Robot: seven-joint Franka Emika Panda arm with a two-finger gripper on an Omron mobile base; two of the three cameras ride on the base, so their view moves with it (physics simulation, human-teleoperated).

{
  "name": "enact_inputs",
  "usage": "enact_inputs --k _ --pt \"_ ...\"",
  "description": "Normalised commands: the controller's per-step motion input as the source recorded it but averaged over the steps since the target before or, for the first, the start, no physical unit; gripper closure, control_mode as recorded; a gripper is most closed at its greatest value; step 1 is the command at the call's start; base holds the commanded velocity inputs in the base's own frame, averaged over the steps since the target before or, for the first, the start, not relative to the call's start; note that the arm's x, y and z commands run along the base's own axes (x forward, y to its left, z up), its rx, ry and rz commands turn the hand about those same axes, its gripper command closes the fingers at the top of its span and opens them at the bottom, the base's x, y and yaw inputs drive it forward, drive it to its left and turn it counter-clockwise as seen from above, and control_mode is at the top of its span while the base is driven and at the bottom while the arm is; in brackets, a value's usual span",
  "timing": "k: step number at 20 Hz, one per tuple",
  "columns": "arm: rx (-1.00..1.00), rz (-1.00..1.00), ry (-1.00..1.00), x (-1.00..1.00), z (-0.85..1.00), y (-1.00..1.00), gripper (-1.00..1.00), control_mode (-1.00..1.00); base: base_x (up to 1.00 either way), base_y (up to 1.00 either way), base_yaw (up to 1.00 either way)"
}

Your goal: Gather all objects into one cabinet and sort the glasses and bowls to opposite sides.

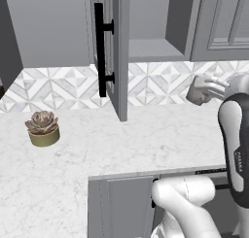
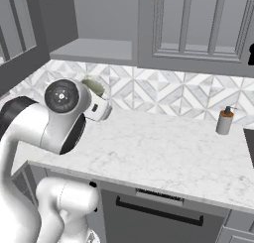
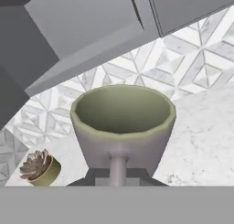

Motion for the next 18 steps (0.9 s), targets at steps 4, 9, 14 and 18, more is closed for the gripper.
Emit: enact_inputs --k 4,9,14,18 --pt "-0.12 0.13 0.02 -0.08 -0.94 -0.05 1.0 -1.0 0.0 0.0 0.0" --pt "-0.13 0.05 -0.03 0.1 -0.44 -0.01 1.0 -1.0 0.0 0.0 0.0" --pt "-0.37 0.1 0.0 0.13 -0.45 -0.01 1.0 -1.0 0.0 0.0 0.0" --pt "-0.26 0.14 0.18 0.0 -0.18 -0.02 1.0 -1.0 0.0 0.0 0.0"
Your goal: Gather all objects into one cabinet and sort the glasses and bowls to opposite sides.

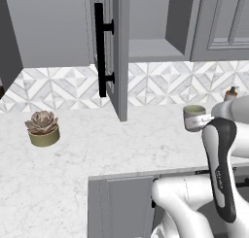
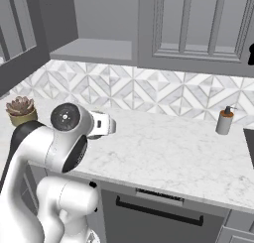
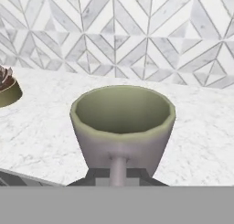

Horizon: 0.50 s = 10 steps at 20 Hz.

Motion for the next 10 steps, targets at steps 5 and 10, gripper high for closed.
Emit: enact_inputs --k 5,10 --pt "-0.02 0.03 0.02 0.0 -0.02 0.0 1.0 -1.0 0.0 0.0 0.0" --pt "0.0 0.0 0.0 0.0 0.0 0.0 1.0 1.0 0.0 0.0 0.0"
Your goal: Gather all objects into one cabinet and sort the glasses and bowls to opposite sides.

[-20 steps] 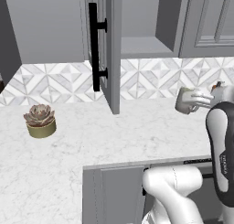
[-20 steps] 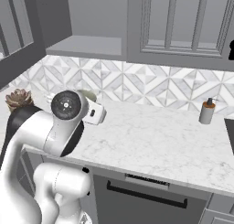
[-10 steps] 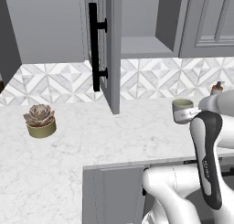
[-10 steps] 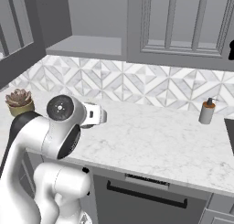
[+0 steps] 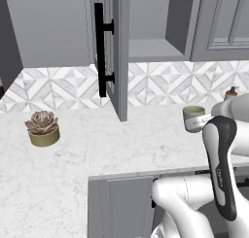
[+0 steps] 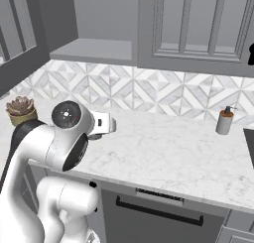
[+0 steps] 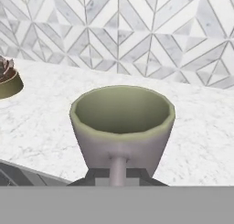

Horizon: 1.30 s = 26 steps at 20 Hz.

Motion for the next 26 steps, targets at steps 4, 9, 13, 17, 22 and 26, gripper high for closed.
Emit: enact_inputs --k 4,9,13,17,22,26 --pt "0.0 0.0 0.0 0.0 0.0 0.0 1.0 1.0 -0.45 0.0 0.0" --pt "0.0 0.0 0.0 0.0 0.0 0.0 1.0 1.0 -0.84 0.01 0.0" --pt "0.0 0.0 0.0 0.0 0.0 0.0 1.0 1.0 -0.86 0.16 0.08" --pt "0.0 0.0 0.0 0.0 0.0 0.0 1.0 1.0 -0.55 0.34 0.22" --pt "0.0 0.0 0.0 0.0 0.0 0.0 1.0 1.0 -0.63 0.12 0.24" --pt "0.0 0.0 0.0 0.0 0.0 0.0 1.0 1.0 -0.99 0.0 0.29"
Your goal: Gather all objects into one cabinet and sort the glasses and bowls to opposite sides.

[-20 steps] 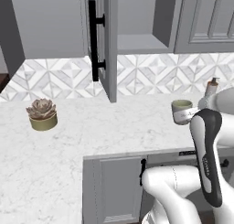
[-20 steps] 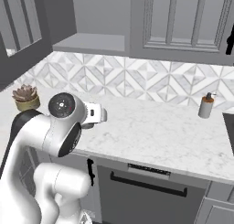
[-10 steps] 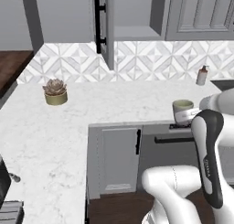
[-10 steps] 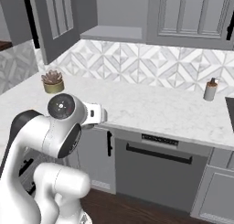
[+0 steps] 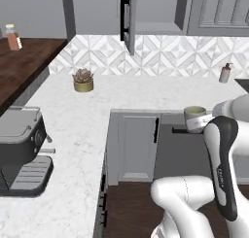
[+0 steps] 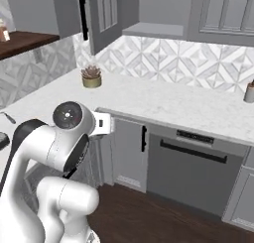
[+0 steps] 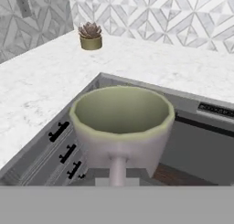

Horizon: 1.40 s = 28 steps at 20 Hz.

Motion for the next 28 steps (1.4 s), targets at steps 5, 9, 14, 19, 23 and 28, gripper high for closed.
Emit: enact_inputs --k 5,9,14,19,23,28 --pt "0.0 0.0 0.0 0.0 0.0 0.0 1.0 1.0 -0.92 0.07 0.38" --pt "0.0 0.0 0.0 0.0 0.0 0.0 1.0 1.0 -1.0 0.0 0.43" --pt "0.0 0.0 0.0 0.0 0.0 0.0 1.0 1.0 -1.0 0.0 0.44" --pt "0.0 0.0 0.0 0.0 0.0 0.0 1.0 1.0 -1.0 0.0 0.41" --pt "0.0 0.0 0.0 0.0 0.0 0.0 1.0 1.0 -1.0 0.02 0.39" --pt "0.0 0.0 0.0 0.0 0.0 0.0 1.0 1.0 -0.94 0.67 0.2"
